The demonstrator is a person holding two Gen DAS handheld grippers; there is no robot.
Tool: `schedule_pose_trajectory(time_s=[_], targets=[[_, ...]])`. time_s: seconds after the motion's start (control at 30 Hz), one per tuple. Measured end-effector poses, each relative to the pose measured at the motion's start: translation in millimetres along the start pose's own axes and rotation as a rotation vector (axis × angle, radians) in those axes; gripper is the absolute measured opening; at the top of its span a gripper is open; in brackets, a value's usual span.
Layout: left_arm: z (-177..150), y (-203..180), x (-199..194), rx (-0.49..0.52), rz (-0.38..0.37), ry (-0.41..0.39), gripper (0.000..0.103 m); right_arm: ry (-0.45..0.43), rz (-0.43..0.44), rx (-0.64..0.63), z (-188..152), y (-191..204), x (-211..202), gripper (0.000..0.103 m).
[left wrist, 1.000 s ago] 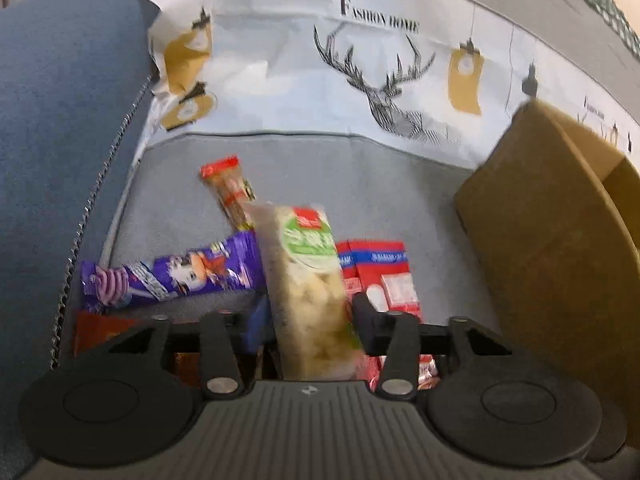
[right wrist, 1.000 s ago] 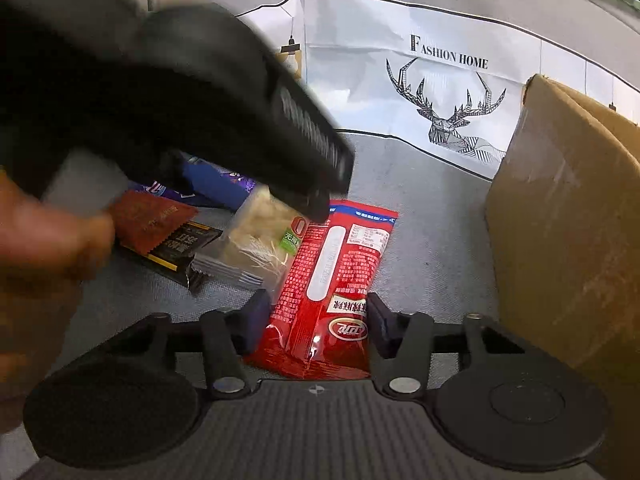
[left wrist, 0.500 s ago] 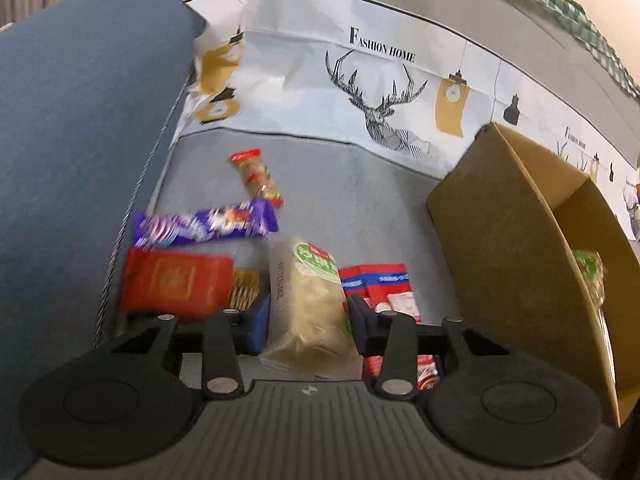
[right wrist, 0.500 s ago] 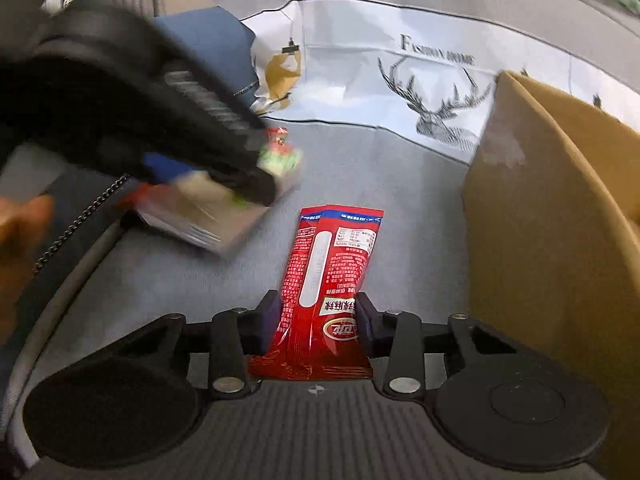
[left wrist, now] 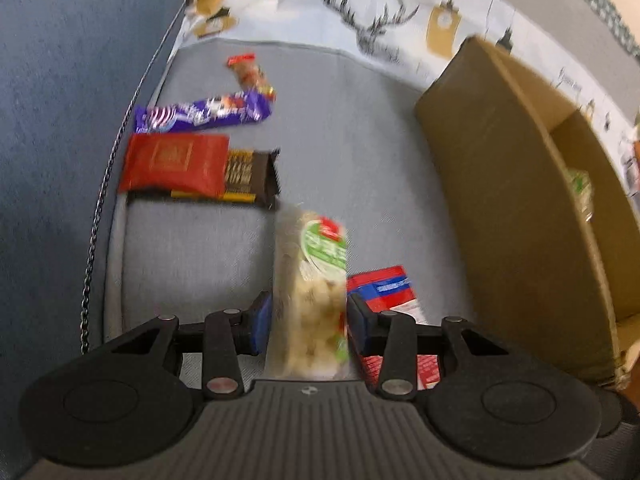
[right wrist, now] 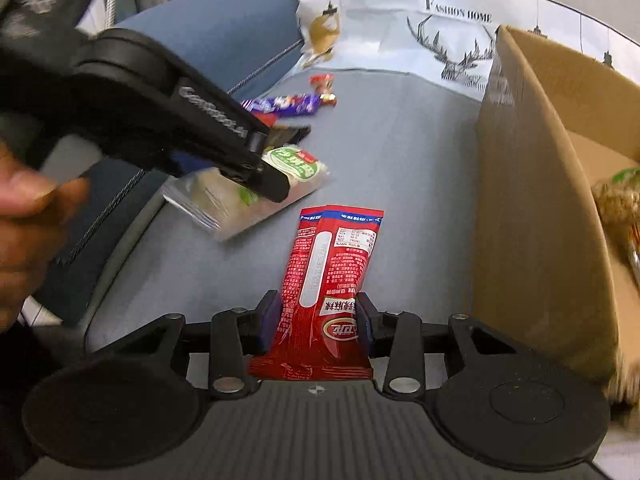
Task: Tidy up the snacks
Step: 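Hold the bread bag in left tool while right tool holds the red sausage pack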
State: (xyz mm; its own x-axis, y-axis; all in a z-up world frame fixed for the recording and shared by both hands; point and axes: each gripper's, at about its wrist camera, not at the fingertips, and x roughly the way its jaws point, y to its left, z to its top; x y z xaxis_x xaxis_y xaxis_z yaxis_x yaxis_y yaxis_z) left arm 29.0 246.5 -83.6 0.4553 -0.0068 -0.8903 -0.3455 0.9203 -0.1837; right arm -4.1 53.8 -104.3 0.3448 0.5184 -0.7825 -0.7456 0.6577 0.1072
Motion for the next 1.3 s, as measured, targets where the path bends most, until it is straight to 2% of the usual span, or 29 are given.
schedule_pose_trajectory(time_s=[0.1,0.17,0.23,0.3,0.47,0.6,0.73,0.83,0.9,1.17,1.3], targets=[[-0.2,-0.9,1.5,0.003,0.021,-0.003,0.048,0.0,-0.008,-0.028,0.0,5.3,4.7,0.046],[1.2,-2.1,0.8,0.006,0.02,-0.019,0.057,-0.012,-0.018,-0.033,2.4,4.8,7.3,0.048],[2.0,-4.3,1.7,0.019,0.017,-0.024,0.062,-0.016,-0.011,-0.022,4.9,1.4,12.7,0.053],[2.3,-7.4,4.3,0.032,0.022,-0.016,0.062,-0.021,-0.014,-0.009,7.0,-2.3,17.9,0.058],[5.4,-10.9,15.8,0.048,0.044,0.012,0.062,-0.015,-0.023,0.019,14.6,-11.1,34.2,0.061],[6.6,-15.1,22.0,0.067,0.048,0.022,0.062,-0.011,-0.039,0.016,17.9,-10.6,41.3,0.061],[7.4,-20.5,27.0,0.1,0.069,0.026,0.062,-0.021,-0.055,-0.045,15.8,-4.2,41.2,0.051],[6.1,-21.7,26.1,0.11,0.078,0.024,0.06,-0.031,-0.059,-0.036,16.2,-5.4,39.2,0.047],[6.1,-19.6,24.4,0.105,0.081,0.02,0.042,-0.035,-0.062,-0.02,16.0,-7.5,35.9,0.045],[4.9,-8.3,17.7,0.045,0.079,0.012,0.041,-0.041,-0.07,0.008,14.3,-11.1,33.4,0.045],[3.5,-12.4,23.5,0.069,0.096,0.037,0.043,-0.022,-0.065,0.018,13.3,-12.1,35.6,0.046]])
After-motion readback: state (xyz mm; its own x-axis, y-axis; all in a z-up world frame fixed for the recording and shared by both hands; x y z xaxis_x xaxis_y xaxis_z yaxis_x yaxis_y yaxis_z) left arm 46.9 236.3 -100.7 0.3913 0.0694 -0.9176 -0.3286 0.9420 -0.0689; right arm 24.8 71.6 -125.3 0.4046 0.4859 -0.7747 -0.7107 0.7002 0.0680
